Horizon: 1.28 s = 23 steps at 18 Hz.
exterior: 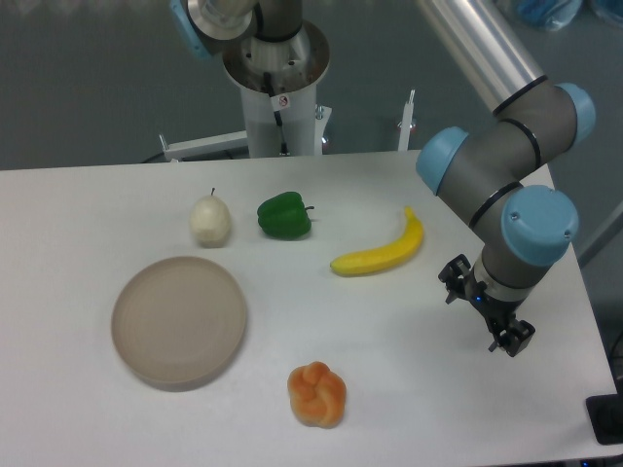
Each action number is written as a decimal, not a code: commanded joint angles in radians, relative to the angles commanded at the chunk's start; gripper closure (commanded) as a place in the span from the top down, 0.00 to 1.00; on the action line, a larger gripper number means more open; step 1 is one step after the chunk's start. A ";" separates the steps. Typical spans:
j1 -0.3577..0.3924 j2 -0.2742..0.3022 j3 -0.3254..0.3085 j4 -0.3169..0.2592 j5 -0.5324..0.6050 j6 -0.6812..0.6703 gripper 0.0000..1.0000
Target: Pick up the banana from the table
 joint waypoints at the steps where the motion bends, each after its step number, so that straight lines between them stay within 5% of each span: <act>1: 0.000 0.000 -0.002 -0.002 0.000 0.000 1.00; 10: -0.003 0.024 -0.029 0.000 0.003 -0.003 1.00; 16: -0.041 0.146 -0.192 0.026 -0.017 -0.026 1.00; 20: -0.107 0.179 -0.242 0.025 -0.002 -0.074 1.00; 23: -0.113 0.224 -0.345 0.041 -0.002 -0.069 1.00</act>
